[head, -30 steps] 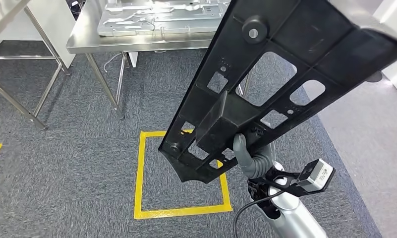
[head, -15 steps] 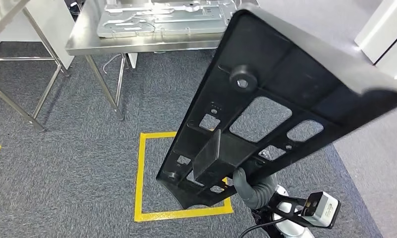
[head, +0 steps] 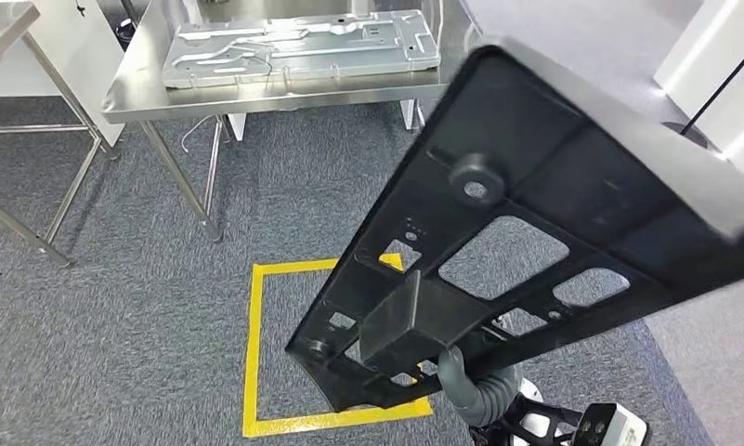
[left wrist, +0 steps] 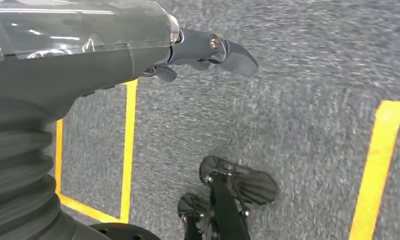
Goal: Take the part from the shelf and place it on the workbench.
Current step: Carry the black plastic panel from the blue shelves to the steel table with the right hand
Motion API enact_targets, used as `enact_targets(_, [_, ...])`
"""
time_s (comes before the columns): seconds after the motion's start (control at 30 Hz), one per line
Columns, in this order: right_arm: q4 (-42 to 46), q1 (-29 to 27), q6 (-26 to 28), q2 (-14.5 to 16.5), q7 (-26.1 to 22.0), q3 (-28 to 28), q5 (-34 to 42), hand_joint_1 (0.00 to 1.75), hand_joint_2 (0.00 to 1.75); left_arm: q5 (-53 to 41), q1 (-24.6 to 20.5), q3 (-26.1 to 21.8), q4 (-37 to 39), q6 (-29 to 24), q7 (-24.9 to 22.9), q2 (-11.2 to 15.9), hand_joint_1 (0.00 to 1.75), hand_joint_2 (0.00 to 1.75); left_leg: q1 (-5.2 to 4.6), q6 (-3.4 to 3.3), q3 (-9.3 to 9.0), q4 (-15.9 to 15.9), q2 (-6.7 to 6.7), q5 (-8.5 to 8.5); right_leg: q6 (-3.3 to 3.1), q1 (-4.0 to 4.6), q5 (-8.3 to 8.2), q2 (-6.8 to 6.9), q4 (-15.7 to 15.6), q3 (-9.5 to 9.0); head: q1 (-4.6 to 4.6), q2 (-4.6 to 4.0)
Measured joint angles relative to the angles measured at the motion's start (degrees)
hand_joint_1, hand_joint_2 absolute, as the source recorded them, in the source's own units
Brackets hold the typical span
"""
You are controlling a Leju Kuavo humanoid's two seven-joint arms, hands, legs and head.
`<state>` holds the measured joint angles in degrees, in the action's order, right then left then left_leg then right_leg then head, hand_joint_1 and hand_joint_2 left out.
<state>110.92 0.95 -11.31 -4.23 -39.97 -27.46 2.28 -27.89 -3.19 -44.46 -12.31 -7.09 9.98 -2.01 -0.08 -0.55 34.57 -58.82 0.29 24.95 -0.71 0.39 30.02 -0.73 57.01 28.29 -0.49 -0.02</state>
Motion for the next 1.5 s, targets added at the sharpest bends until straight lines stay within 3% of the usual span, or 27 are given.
enact_targets(0.13, [0.8,-0.6,0.7,0.3,0.0,0.1,-0.6,1.75,1.75,-0.5,0.0,0.0,0.0,0.0,0.0,0.1,0.00,1.75,0.18,-1.10,-1.67,1.8,-0.11,0.82,1.39,-0.12,0.11,0.08,2.1,0.34,0.00,0.01])
enact_targets(0.2, [1.1,-0.6,1.1,0.3,0.0,0.2,-0.7,1.75,1.75,-0.8,-0.1,0.0,0.0,0.0,0.0,0.1,0.00,1.75,0.33,-1.45,-2.65,2.3,-0.11,1.15,1.93,-0.36,2.03,0.19,7.7,3.59,0.01,0.00])
enact_targets(0.27, [1.2,-0.8,1.2,0.3,0.0,0.4,-0.7,1.75,1.75,-0.9,-0.2,0.0,0.0,0.0,0.0,0.1,0.00,1.75,0.34,-1.56,-3.34,2.3,-0.11,1.80,2.42,-0.67,4.80,0.22,14.8,8.67,-0.01,0.00])
enact_targets(0.33, [1.2,-1.2,1.5,0.3,0.0,0.6,-0.7,1.75,1.75,-1.0,-0.1,0.0,0.0,0.1,0.0,0.1,0.00,1.75,0.36,-1.41,-4.35,2.3,-0.12,2.66,2.79,-0.99,5.03,0.31,16.9,11.62,0.00,0.00])
enact_targets(0.37, [1.2,-1.4,1.6,0.3,0.0,0.6,-0.7,1.75,1.75,-1.1,0.0,0.0,0.0,0.1,0.0,0.1,0.00,1.75,0.40,-1.26,-5.07,2.3,-0.14,3.18,2.88,-1.14,3.33,0.39,14.8,11.53,0.00,0.00])
enact_targets(0.4, [1.2,-1.5,1.8,0.3,0.0,0.6,-0.8,1.75,1.75,-1.1,0.0,0.0,0.0,0.1,0.0,0.1,0.00,1.75,0.43,-1.07,-5.85,2.3,-0.15,3.76,2.95,-1.27,0.52,0.52,11.1,10.63,0.01,0.00])
enact_targets(0.43, [1.2,-1.5,2.0,0.3,0.0,0.6,-1.0,1.75,1.75,-1.1,0.1,0.0,0.0,0.1,0.0,0.1,0.00,1.75,0.44,-0.84,-6.55,2.3,-0.14,4.36,2.86,-1.31,-2.45,0.70,7.1,9.53,0.01,0.00])
enact_targets(0.47, [1.2,-1.6,2.1,0.3,0.0,0.6,-1.1,1.75,1.75,-1.2,0.0,0.0,0.0,0.1,0.1,0.1,0.00,1.75,0.44,-0.54,-7.10,2.3,-0.13,4.92,2.56,-1.20,-4.29,0.88,3.9,8.63,0.01,0.00])
enact_targets(0.5, [1.2,-1.6,2.1,0.3,0.0,0.6,-1.3,1.75,1.75,-1.2,0.0,0.0,0.0,0.1,0.1,0.1,0.00,1.75,0.43,-0.18,-7.38,2.3,-0.10,5.41,2.13,-1.01,-5.51,1.01,2.1,8.14,0.01,0.00])
enact_targets(0.6, [1.2,-1.7,2.6,0.7,0.0,0.6,-1.6,1.75,1.75,-1.4,-0.2,0.0,0.0,0.3,0.1,0.1,0.00,1.75,0.52,0.93,-7.89,1.3,0.06,5.72,0.60,-0.73,-5.37,0.84,1.3,7.34,-0.01,0.01])
enact_targets(0.63, [1.2,-1.7,2.8,0.9,0.0,0.6,-1.8,1.75,1.75,-1.5,-0.3,0.0,0.0,0.3,0.1,0.1,0.00,1.75,0.60,1.14,-7.44,-0.3,0.07,5.58,0.17,-0.80,-5.12,0.78,1.1,6.75,-0.02,0.01])
enact_targets(0.7, [1.2,-1.6,3.0,1.4,0.0,0.5,-2.0,1.75,1.75,-1.8,-0.5,0.0,0.0,0.5,0.1,0.0,0.00,1.75,0.75,1.48,-4.13,-6.2,0.05,6.55,-0.51,-0.87,-4.55,0.77,0.7,5.61,-0.01,0.01])
enact_targets(0.77, [1.2,-1.6,3.1,1.7,0.0,0.5,-2.3,1.75,1.75,-2.0,-0.4,0.0,0.0,0.6,0.1,-0.1,0.00,1.75,0.77,1.79,0.73,-13.3,0.02,9.70,-0.84,-0.76,-3.82,0.67,0.7,4.82,-0.01,0.00])
enact_targets(0.83, [1.2,-1.6,3.1,1.9,0.0,0.5,-2.4,1.75,1.75,-2.1,-0.3,0.0,0.0,0.8,0.1,-0.1,0.00,1.75,0.75,1.80,3.98,-16.0,0.02,11.82,-0.91,-0.62,-2.99,0.42,0.7,3.84,-0.01,0.00])
enact_targets(0.87, [1.2,-1.6,3.1,2.0,0.0,0.5,-2.4,1.75,1.75,-2.2,-0.2,0.0,0.0,0.9,0.1,-0.1,0.00,1.75,0.72,1.62,4.33,-14.7,0.01,11.01,-0.88,-0.54,-2.52,0.32,0.7,3.20,-0.01,0.00])
enact_targets(0.97, [1.2,-1.6,3.2,2.3,0.0,0.5,-2.5,1.75,1.75,-2.4,-0.2,0.0,0.0,1.1,0.2,0.0,0.00,1.75,0.31,0.47,1.89,-3.8,-0.03,2.68,-0.56,-0.27,-1.01,0.23,0.7,1.25,-0.01,0.00])
enact_targets(1.03, [1.2,-1.6,3.3,2.4,0.0,0.5,-2.7,1.75,1.75,-2.6,-0.1,0.0,0.0,1.1,0.2,0.1,0.00,1.75,-0.07,-0.24,0.94,-0.3,-0.12,0.33,0.04,-0.13,-0.41,0.13,0.8,0.77,-0.01,0.00])
enact_targets(1.17, [1.2,-1.6,3.7,2.5,0.0,0.6,-3.3,1.75,1.75,-2.9,-0.2,0.0,0.0,1.1,0.2,0.1,0.00,1.75,0.19,-1.30,-0.50,0.9,-0.25,0.27,1.45,-0.17,-0.05,0.13,3.5,1.40,0.00,0.00])
enact_targets(1.2, [1.2,-1.6,3.9,2.5,0.0,0.6,-3.4,1.75,1.75,-2.9,-0.2,0.0,0.0,1.1,0.2,0.1,0.00,1.75,0.31,-1.49,-0.98,1.1,-0.27,0.32,1.75,-0.25,0.89,0.19,6.0,2.75,-0.01,0.00])
enact_targets(1.3, [1.2,-1.7,4.3,2.5,0.0,0.6,-3.6,1.75,1.75,-3.0,-0.3,0.0,0.0,1.1,0.2,0.1,0.00,1.75,0.29,-1.77,-1.63,1.2,-0.28,1.02,2.32,-0.59,5.58,0.31,15.9,9.28,-0.01,0.00])
enact_targets(1.33, [1.2,-1.8,4.5,2.5,0.0,0.6,-3.7,1.75,1.75,-3.0,-0.3,0.0,0.0,1.2,0.2,0.1,0.00,1.75,0.28,-1.78,-1.96,1.2,-0.30,1.34,2.37,-0.68,6.09,0.34,17.2,10.68,-0.01,0.00])
enact_targets(1.37, [1.1,-1.8,4.7,2.5,0.0,0.6,-3.8,1.75,1.75,-3.1,-0.2,0.0,0.0,1.2,0.2,0.1,0.00,1.75,0.28,-1.73,-2.39,1.2,-0.32,1.69,2.35,-0.74,5.26,0.38,16.5,11.06,-0.01,0.00])
enact_targets(1.47, [1.1,-1.8,5.3,2.5,0.0,0.6,-4.1,1.75,1.75,-3.4,-0.3,0.0,0.0,1.3,0.2,0.0,0.00,1.75,0.24,-1.33,-4.12,1.3,-0.46,2.88,1.95,-0.66,-2.31,0.51,5.6,7.73,0.00,0.00])
enact_targets(1.5, [1.1,-1.7,5.5,2.5,0.0,0.5,-4.2,1.75,1.75,-3.4,-0.3,0.0,0.0,1.3,0.2,0.0,0.00,1.75,0.22,-1.05,-4.50,1.3,-0.49,3.25,1.65,-0.49,-3.45,0.58,2.9,6.81,0.00,0.01])
